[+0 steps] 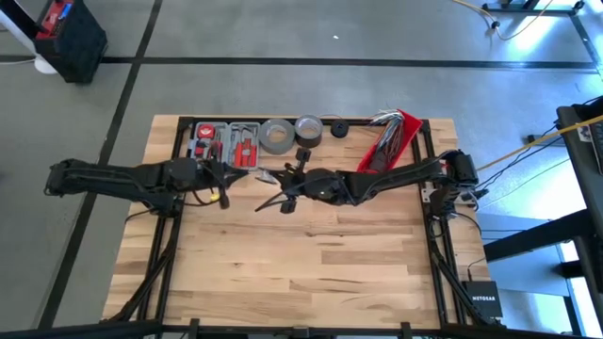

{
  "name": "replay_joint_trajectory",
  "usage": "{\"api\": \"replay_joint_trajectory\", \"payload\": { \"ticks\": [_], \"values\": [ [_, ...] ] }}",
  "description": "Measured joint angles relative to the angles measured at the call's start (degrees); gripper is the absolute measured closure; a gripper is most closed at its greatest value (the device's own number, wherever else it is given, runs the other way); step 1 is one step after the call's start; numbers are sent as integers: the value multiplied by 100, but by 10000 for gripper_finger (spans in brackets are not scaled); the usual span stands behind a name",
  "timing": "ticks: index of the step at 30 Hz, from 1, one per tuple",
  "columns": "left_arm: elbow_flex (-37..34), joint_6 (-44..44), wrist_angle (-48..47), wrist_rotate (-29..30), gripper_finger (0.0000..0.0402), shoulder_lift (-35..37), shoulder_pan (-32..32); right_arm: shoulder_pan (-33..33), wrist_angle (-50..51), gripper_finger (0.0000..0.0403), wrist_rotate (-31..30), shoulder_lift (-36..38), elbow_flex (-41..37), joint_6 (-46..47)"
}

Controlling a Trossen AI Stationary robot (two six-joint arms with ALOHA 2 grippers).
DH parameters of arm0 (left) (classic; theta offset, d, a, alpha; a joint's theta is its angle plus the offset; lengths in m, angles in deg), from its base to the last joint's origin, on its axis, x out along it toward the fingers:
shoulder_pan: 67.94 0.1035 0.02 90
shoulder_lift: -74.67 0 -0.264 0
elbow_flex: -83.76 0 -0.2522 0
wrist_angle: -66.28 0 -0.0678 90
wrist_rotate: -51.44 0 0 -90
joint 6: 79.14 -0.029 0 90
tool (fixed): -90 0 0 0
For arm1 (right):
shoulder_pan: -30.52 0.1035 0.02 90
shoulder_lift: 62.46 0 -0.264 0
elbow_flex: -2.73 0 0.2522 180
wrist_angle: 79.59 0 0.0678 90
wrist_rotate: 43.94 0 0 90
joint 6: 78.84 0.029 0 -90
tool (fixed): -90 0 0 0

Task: Coil cords
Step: Coil the white wire on the black spool

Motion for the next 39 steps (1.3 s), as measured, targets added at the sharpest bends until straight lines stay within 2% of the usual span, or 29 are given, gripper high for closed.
{"api": "replay_joint_trajectory", "payload": {
  "ticks": [4,8,14,17,20,25,29,33,39],
  "values": [
    [2,95,-158,-121,398,-47,16,-117,81,397,75,-204,-4,-81],
    [-2,191,-384,-128,398,-227,86,-169,170,397,-117,-339,-4,-377],
    [-523,617,29,-142,398,-760,109,-137,538,397,-234,-717,-15,-516],
    [-730,781,703,-147,398,-990,109,-8,578,397,-745,-1057,-21,-755],
    [-735,881,911,-201,398,-1109,101,31,577,397,-1208,-1374,-33,-1078],
    [-741,940,756,-278,398,-1263,101,-71,416,397,-1341,-1564,-26,-1112],
    [-741,940,685,-278,398,-1424,102,-96,366,397,-1191,-1668,-26,-1097],
    [-741,884,687,-281,398,-1550,101,-150,351,397,-631,-1661,-24,-1091],
    [-741,796,705,-278,398,-1550,101,-177,104,397,-171,-1655,-21,-1080]
  ]
}}
